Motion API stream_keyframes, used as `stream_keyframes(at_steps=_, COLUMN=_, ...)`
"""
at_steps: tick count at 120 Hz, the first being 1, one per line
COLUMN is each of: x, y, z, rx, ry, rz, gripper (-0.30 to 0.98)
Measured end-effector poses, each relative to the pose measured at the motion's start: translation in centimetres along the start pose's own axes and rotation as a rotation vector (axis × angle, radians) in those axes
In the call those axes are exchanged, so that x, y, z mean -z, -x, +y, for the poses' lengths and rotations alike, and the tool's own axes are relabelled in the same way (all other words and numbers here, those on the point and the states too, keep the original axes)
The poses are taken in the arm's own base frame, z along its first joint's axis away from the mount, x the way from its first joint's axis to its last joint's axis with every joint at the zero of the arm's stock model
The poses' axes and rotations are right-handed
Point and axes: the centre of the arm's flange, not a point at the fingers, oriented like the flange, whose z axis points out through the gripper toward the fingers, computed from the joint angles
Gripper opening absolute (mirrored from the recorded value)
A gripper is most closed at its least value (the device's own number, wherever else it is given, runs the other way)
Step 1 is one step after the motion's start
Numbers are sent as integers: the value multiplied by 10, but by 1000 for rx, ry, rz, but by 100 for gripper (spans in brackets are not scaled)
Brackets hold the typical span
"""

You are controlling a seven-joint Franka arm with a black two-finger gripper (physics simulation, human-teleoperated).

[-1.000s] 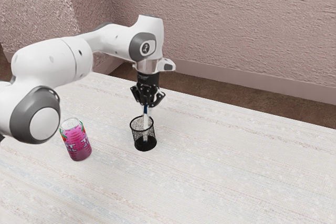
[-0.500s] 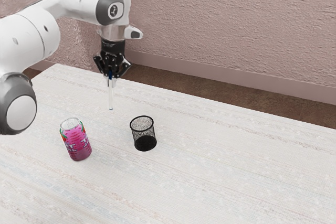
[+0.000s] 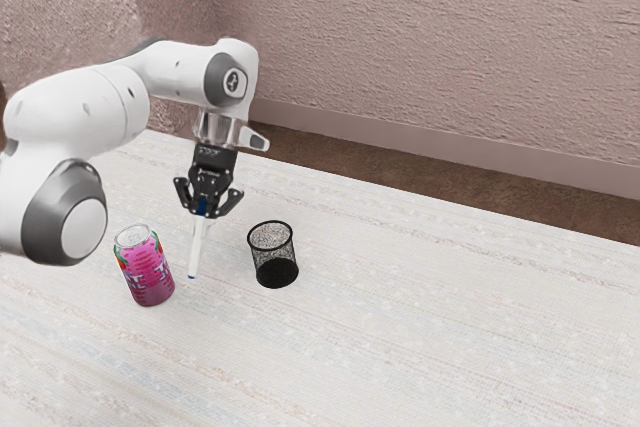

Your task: Take the marker out of the pen holder and place it to the left of the pen holder.

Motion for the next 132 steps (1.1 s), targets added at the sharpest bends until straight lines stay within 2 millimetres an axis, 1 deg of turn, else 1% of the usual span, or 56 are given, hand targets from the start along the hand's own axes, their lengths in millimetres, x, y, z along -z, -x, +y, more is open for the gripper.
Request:
stream_keyframes(at_steps=18, x=-13, y=-7, z=3, rx=5, ry=0, rz=-45, gripper=-5)
stream_keyframes(at_steps=37, x=-17, y=-10, z=5, rx=10, ry=5, rz=-58, gripper=30)
stream_keyframes(at_steps=48, x=-14, y=-10, z=4, rx=12, ry=10, rz=-42, gripper=43)
stream_keyframes(at_steps=52, x=-7, y=-7, z=4, rx=10, ry=15, rz=-19, gripper=47)
stream_keyframes(at_steps=58, x=15, y=7, z=2, rx=3, ry=32, rz=38, gripper=52)
stream_keyframes(at_steps=66, x=57, y=44, z=-8, rx=-3, ry=59, rz=135, gripper=56)
stream_keyframes(at_steps=71, x=78, y=65, z=-11, rx=-10, ry=69, rz=188, gripper=58)
stream_keyframes(at_steps=77, x=95, y=94, z=-16, rx=-18, ry=81, rz=232, gripper=61)
stream_keyframes(at_steps=81, x=103, y=108, z=-20, rx=-21, ry=86, rz=256, gripper=62)
stream_keyframes(at_steps=85, x=112, y=125, z=-18, rx=-33, ry=82, rz=285, gripper=63)
stream_keyframes(at_steps=91, x=115, y=156, z=-13, rx=-56, ry=70, rz=321, gripper=64)
stream_keyframes(at_steps=95, x=115, y=168, z=-7, rx=-71, ry=62, rz=342, gripper=65)
stream_keyframes(at_steps=102, x=118, y=178, z=7, rx=-96, ry=48, rz=377, gripper=66)
stream_keyframes(at_steps=106, x=121, y=184, z=10, rx=-103, ry=43, rz=398, gripper=66)
stream_keyframes(at_steps=115, x=132, y=199, z=10, rx=-105, ry=43, rz=448, gripper=67)
stream_keyframes(at_steps=122, x=133, y=212, z=7, rx=-104, ry=44, rz=474, gripper=67)
stream_keyframes(at_steps=132, x=135, y=219, z=5, rx=-102, ry=46, rz=503, gripper=68)
